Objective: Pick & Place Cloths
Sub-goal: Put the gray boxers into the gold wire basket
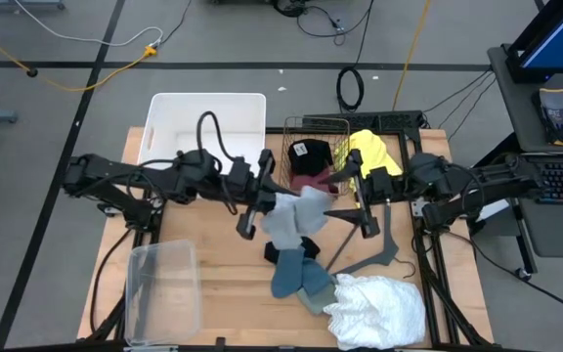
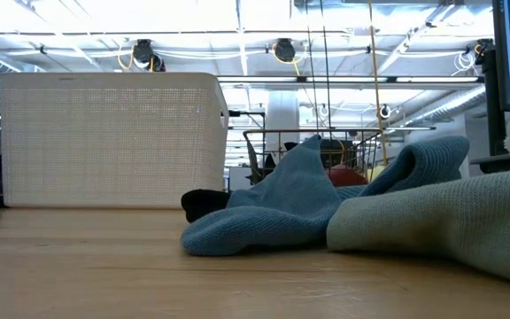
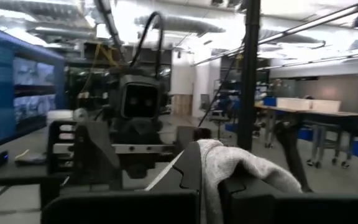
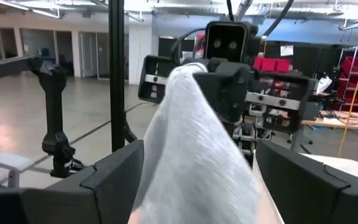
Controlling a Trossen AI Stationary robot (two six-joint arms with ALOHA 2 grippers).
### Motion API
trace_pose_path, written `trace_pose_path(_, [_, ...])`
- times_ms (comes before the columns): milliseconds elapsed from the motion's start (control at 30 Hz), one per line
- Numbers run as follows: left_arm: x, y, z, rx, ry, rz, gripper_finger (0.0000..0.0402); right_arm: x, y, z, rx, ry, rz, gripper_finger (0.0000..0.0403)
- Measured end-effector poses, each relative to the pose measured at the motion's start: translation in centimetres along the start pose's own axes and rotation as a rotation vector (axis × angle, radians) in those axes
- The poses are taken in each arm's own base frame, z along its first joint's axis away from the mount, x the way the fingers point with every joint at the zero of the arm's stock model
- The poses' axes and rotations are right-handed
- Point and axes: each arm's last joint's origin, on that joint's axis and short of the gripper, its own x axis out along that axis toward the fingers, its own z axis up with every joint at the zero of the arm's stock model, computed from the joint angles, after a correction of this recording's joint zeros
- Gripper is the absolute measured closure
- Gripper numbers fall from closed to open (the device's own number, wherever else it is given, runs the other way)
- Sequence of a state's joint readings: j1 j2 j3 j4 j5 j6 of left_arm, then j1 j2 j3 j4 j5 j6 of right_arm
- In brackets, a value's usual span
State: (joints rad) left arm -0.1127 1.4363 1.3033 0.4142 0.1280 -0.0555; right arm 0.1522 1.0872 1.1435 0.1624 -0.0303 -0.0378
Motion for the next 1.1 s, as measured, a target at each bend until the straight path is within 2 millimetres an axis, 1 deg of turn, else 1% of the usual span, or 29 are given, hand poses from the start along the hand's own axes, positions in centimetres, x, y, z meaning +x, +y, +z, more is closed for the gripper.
trace_pose_path(200, [0.6,0.2,-1.1,-0.005,0.028,0.038,0.0402,1.6,0.0,-1.6,0.013,0.054,0.000,0.0098])
trace_pose_path(300, [0.6,0.3,-1.0,-0.008,0.013,0.049,0.0402,2.3,0.0,-2.3,0.014,0.077,-0.001,0.0098])
trace_pose_path(433, [0.7,0.3,-1.2,-0.010,0.030,0.052,0.0402,3.4,0.0,-3.1,0.013,0.084,0.001,0.0099])
trace_pose_path(567, [0.6,0.3,-1.2,-0.006,0.028,0.052,0.0402,3.9,0.0,-3.7,0.006,0.096,0.002,0.0115])
trace_pose_path(667, [0.6,0.3,-1.4,-0.008,0.053,0.053,0.0402,4.0,0.0,-3.9,0.018,0.109,0.000,0.0148])
trace_pose_path(767, [0.6,0.4,-1.6,-0.011,0.071,0.057,0.0402,4.0,0.0,-4.0,0.026,0.113,-0.005,0.0200])
trace_pose_path(867, [0.6,0.6,-1.7,-0.022,0.085,0.066,0.0401,4.0,0.0,-3.9,0.025,0.112,-0.006,0.0273])
trace_pose_path(967, [0.5,1.0,-1.9,-0.036,0.104,0.078,0.0399,4.0,0.0,-4.0,0.002,0.113,-0.003,0.0359])
trace_pose_path(1000, [0.4,1.1,-1.9,-0.037,0.107,0.082,0.0397,4.0,0.0,-4.0,-0.012,0.113,-0.001,0.0380])
trace_pose_path(1033, [0.4,1.2,-1.9,-0.042,0.111,0.084,0.0395,4.0,0.0,-4.0,-0.026,0.113,0.000,0.0389])
trace_pose_path(1100, [0.4,1.4,-2.0,-0.058,0.122,0.092,0.0390,3.9,0.0,-3.9,-0.023,0.112,-0.002,0.0390])
